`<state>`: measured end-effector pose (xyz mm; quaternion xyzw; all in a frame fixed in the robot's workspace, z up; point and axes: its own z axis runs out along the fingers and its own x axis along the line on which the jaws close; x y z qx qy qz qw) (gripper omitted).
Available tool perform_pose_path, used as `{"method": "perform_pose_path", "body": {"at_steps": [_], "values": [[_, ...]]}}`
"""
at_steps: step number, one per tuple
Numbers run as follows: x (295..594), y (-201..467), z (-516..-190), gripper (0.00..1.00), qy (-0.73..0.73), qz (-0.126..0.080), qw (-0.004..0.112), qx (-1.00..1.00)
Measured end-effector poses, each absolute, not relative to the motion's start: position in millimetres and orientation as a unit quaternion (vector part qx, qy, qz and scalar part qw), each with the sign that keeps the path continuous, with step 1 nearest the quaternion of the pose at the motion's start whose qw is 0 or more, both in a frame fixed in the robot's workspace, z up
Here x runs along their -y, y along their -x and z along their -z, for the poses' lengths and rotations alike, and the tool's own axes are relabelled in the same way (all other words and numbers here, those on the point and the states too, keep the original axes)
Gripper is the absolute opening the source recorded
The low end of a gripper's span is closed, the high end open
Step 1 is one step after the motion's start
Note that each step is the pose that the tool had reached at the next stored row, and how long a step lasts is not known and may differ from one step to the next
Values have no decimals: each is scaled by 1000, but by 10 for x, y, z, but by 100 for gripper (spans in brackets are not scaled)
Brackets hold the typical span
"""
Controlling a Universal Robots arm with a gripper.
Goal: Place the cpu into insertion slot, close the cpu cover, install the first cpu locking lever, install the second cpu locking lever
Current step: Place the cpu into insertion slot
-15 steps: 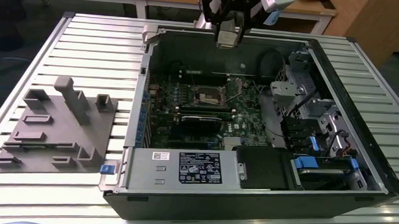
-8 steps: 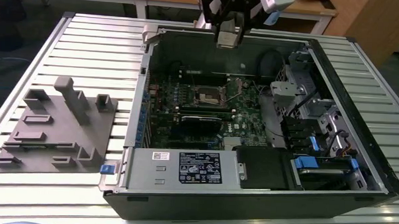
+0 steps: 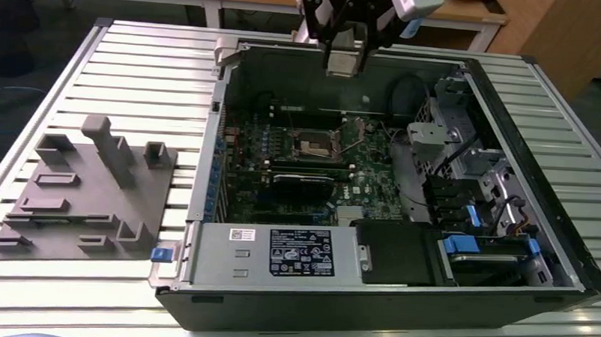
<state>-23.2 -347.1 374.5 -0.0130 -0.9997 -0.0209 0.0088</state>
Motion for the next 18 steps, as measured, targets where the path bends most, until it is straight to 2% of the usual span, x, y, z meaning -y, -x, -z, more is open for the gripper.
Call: {"method": "perform_pose_path", "body": {"at_steps": [7,18], "values": [[3471,232,-3686,54,13,13,9,1000],[3471,232,-3624,54,13,12,9,1000]]}}
